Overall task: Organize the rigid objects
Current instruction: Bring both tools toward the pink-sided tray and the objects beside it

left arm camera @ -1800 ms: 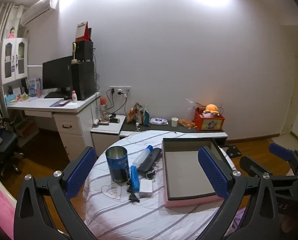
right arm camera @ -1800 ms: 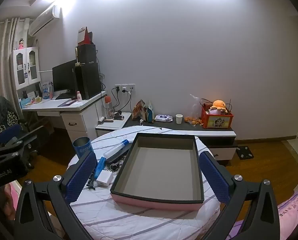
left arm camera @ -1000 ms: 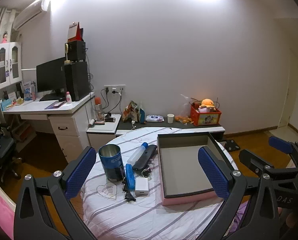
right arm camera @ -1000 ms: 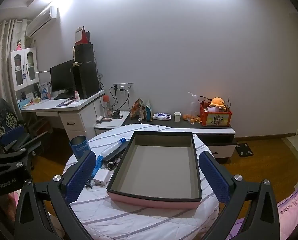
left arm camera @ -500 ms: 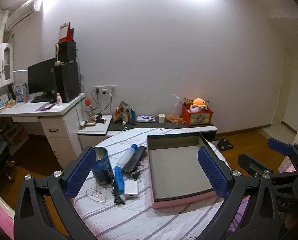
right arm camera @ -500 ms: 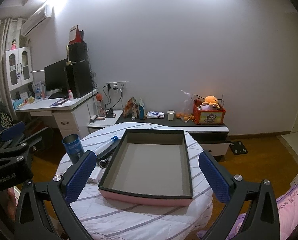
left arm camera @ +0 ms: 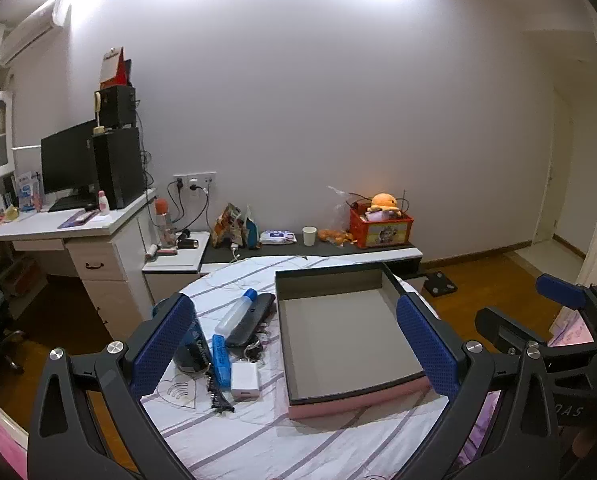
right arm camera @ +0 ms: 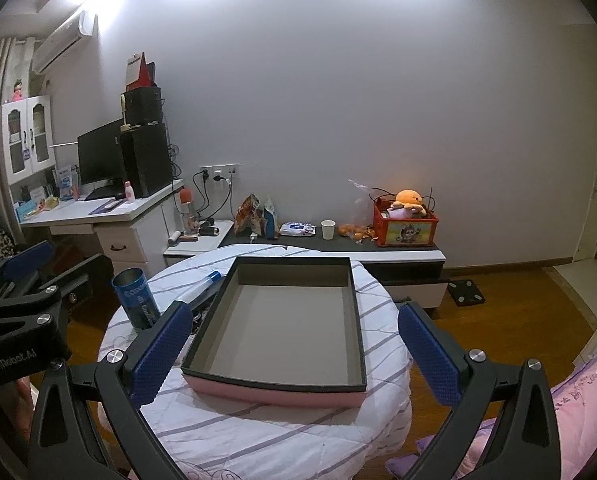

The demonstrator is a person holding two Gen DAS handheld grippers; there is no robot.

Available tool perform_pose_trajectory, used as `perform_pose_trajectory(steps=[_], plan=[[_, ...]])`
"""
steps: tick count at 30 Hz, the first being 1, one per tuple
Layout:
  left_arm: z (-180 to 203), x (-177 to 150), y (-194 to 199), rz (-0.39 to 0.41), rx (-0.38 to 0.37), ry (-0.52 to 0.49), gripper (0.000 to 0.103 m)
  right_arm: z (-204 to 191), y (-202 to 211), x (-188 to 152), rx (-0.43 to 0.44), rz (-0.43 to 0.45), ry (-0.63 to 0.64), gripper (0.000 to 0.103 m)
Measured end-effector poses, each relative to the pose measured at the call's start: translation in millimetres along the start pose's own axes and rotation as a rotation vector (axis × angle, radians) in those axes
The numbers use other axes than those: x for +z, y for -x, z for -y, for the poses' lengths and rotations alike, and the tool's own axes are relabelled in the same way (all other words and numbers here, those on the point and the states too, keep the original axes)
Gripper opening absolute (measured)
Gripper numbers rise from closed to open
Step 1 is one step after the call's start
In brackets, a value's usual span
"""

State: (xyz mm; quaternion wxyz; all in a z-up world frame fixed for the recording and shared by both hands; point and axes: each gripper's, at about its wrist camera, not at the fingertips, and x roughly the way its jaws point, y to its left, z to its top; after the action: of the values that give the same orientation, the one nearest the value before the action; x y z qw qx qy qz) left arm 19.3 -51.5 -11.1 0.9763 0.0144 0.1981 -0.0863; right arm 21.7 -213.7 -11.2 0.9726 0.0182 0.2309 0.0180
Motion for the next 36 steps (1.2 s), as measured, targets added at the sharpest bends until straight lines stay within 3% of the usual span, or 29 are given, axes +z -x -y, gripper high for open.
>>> perform_pose_trajectory(steps=[36], plan=[[4.4,-6.5,5.7,-0.018,-0.001,-0.014,0.103,4.6,5.3,-0.7,-0.028,-0.012,0.001,0.103]])
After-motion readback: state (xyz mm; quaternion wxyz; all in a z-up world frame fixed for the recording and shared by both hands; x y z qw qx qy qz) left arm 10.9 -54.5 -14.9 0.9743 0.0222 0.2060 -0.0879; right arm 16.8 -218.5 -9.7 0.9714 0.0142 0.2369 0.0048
